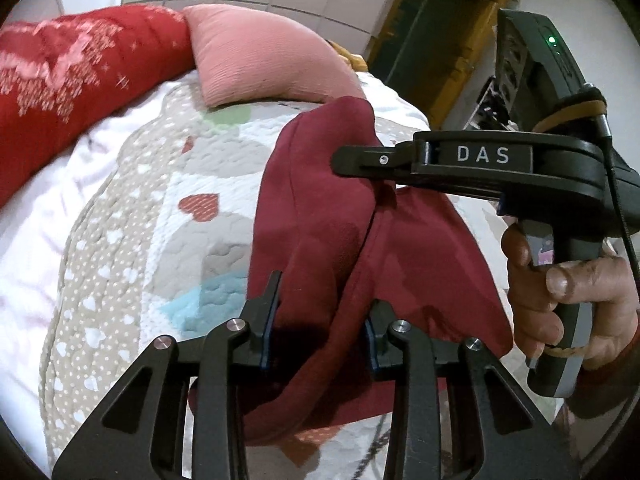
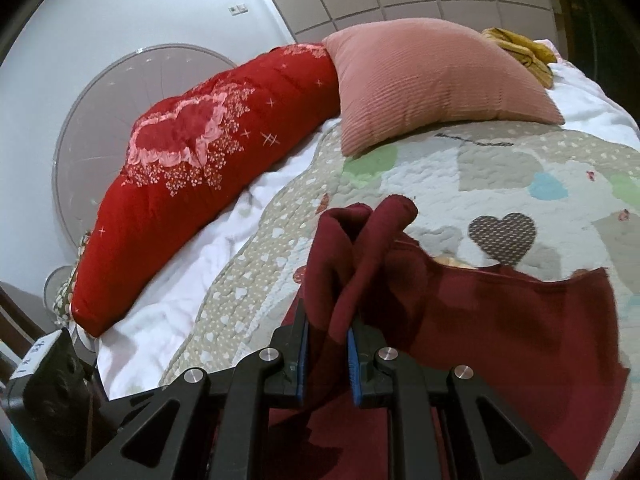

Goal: Fold small clothes

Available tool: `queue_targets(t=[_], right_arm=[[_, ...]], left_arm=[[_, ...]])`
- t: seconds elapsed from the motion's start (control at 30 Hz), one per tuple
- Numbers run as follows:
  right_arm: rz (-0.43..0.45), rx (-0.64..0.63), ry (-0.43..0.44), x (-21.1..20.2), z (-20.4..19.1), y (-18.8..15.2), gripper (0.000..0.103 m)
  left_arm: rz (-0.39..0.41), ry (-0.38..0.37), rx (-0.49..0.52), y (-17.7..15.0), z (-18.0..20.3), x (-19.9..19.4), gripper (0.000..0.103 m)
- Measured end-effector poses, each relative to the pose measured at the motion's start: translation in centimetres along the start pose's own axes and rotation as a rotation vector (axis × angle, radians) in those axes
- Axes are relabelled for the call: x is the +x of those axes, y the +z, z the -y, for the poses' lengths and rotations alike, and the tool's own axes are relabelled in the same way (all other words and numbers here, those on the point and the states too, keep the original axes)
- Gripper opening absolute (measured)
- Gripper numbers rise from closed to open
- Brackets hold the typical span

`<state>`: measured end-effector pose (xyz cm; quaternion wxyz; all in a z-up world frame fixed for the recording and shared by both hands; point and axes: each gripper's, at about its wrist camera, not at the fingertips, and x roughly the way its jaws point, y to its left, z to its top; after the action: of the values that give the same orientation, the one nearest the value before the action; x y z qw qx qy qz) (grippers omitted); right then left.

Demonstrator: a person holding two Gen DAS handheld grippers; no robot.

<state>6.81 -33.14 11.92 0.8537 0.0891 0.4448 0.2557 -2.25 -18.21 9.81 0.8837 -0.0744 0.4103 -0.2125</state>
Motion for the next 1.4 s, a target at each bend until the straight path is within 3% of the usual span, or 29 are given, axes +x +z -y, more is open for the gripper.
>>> queue_targets(t=[0.7, 1.03, 1.23, 1.4], right_arm=[[0.067, 0.083, -0.017, -8.4, 10.0, -2.5, 0.014], [0.062, 0.120, -0.079, -8.2, 13.5, -3.5, 0.013], [0.022, 0.155, -0.163, -6.2, 16.2, -4.6, 0.013], [0.009, 0.204, -0.153, -5.0, 17.9, -5.5, 0.014]], left_arm=[[-0.052, -0.104, 0.158, 1.2, 10.7, 3.7, 0.030], [-0.112, -0.127, 0.142, 0.6, 13.5, 7.2, 0.030], [-0.146, -0.124, 0.136, -0.1, 14.7, 9.5, 0.030], [-0.194, -0.171, 0.121, -0.4, 14.5, 7.5, 0.039]])
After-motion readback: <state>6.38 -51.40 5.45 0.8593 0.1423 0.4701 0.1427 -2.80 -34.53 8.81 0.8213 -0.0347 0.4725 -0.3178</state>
